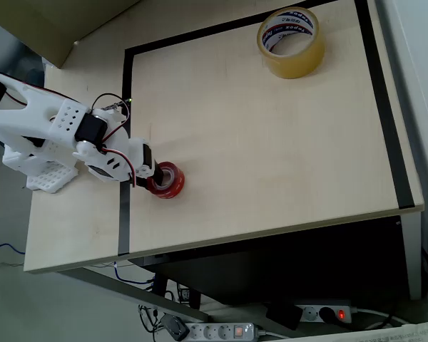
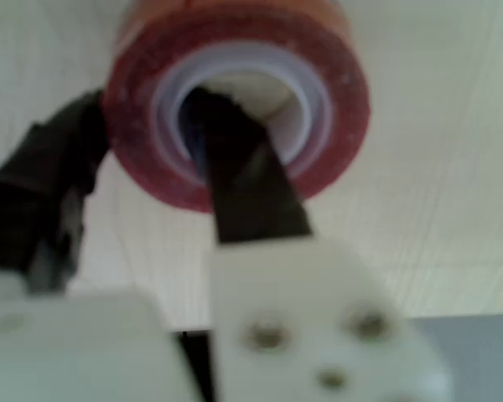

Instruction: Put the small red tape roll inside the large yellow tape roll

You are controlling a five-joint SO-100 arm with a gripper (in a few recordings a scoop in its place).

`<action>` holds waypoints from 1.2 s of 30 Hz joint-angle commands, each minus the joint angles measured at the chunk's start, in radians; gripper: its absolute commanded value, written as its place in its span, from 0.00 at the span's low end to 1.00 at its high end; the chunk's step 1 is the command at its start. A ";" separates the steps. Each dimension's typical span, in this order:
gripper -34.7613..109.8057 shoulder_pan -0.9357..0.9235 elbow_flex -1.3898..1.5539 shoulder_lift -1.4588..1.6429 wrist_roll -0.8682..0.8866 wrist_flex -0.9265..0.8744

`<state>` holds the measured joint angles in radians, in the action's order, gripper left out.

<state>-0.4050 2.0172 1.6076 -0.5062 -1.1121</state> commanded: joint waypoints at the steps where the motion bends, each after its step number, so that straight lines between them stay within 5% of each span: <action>1: 0.24 0.034 -0.080 0.146 -0.391 -0.037; 14: 0.24 0.433 -0.733 0.314 0.031 -0.308; 36: 0.24 0.647 -1.944 -0.603 0.252 -0.293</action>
<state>0.2132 0.2945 1.0538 -0.2592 -1.4281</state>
